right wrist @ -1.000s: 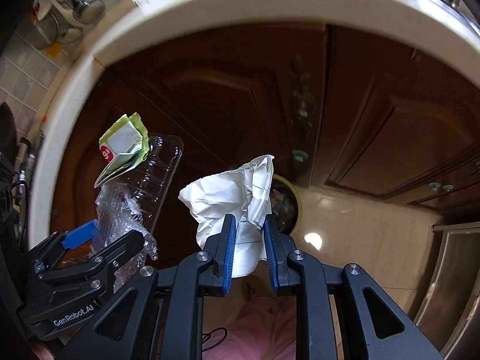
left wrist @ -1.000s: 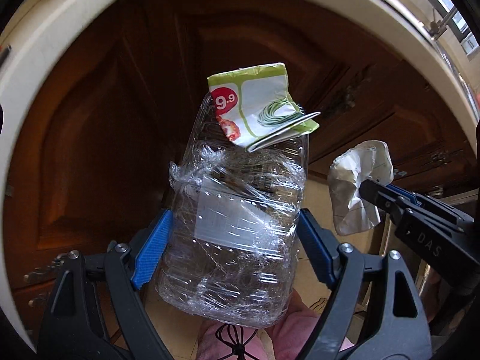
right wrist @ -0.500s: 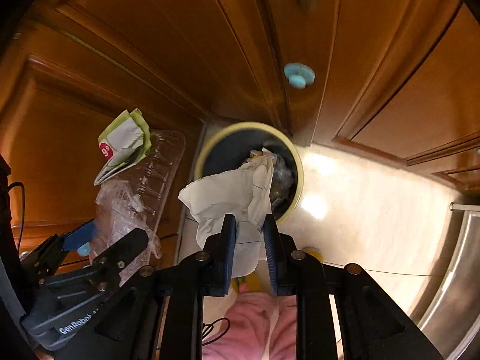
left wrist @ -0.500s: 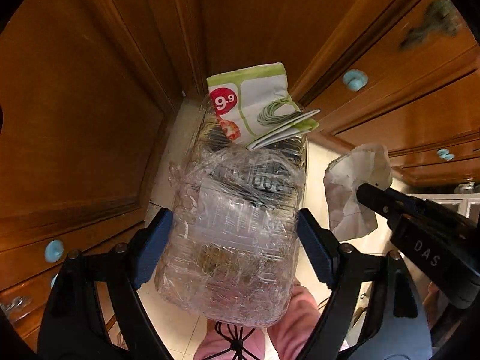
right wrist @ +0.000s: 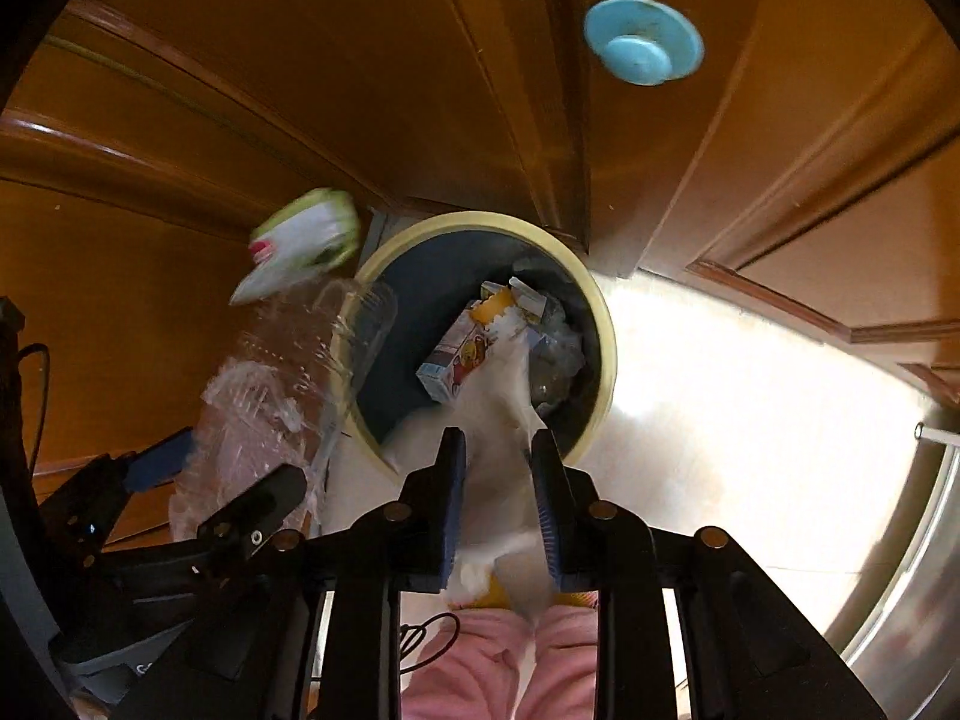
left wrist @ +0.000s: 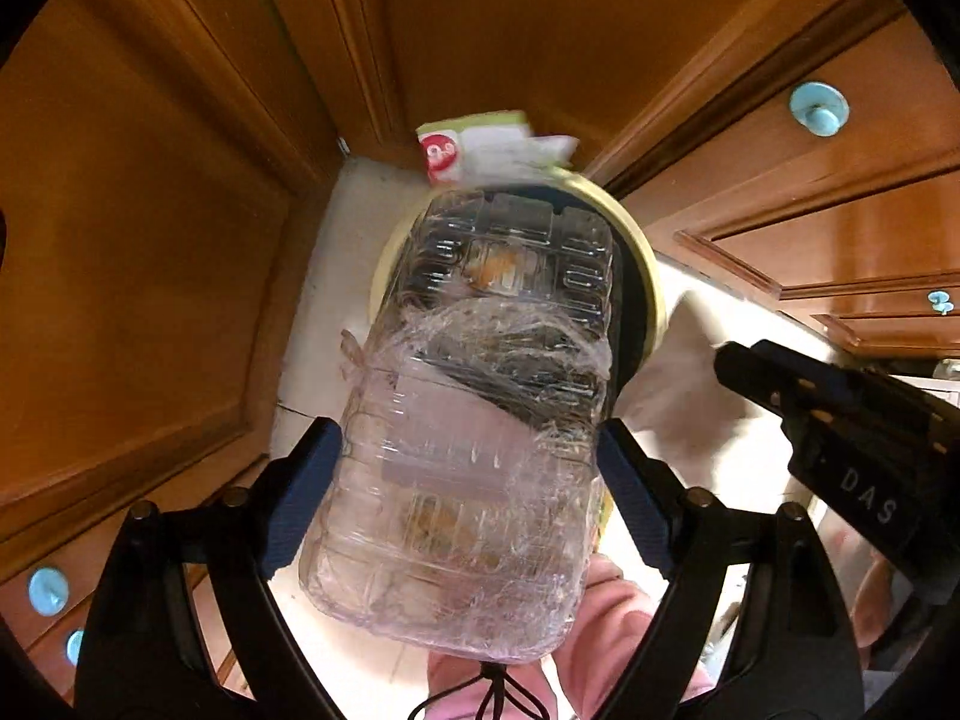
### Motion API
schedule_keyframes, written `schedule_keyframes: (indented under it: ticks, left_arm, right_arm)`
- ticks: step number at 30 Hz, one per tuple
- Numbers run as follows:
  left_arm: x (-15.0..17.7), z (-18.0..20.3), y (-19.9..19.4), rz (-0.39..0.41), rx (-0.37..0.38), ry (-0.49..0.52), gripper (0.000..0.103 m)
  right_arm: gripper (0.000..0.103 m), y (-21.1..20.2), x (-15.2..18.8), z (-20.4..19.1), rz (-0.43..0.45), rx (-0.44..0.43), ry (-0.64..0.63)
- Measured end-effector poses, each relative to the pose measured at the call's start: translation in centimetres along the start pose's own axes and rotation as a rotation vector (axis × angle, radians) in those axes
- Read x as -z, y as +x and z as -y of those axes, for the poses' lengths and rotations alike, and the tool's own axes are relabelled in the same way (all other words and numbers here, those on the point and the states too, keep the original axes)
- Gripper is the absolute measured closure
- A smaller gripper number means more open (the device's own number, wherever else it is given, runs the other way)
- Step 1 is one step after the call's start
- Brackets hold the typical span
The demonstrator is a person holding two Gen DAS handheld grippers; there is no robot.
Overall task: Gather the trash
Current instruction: 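Carry the bottle and tissue over the trash bin and open both tools, then raise both open tools back toward the counter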
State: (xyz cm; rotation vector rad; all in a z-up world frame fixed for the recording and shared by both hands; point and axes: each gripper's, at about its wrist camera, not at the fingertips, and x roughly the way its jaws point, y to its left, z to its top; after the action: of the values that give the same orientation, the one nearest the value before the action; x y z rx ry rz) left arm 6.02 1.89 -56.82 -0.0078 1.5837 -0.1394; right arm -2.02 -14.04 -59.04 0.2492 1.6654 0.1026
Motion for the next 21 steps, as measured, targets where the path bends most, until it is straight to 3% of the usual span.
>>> schedule_keyframes:
  ticks: [4, 10, 16, 21]
  left_arm:
    - [-0.5, -1.6, 2.1, -0.061, 0.028, -0.013, 0.018]
    - [-0.7, -4.5, 4.7, -0.122, 0.09, -0.088, 0.018]
    - [-0.3, -5.4, 6.0, -0.132, 0.092, -0.045, 0.017]
    - [0.4, -5.7, 6.6, -0.119, 0.09, -0.05, 0.001]
  right_arm:
    - [0.044, 0.9, -0.8, -0.1, 0.018, 0.006, -0.001]
    - [0.042, 2.2, -1.7, 0.1, 0.02, 0.019, 0.018]
    - [0.042, 3.9, -1.0, -0.5, -0.009, 0.017, 0.032]
    - [0.042, 4.9, -0.4, -0.9, -0.016, 0.011, 0.038]
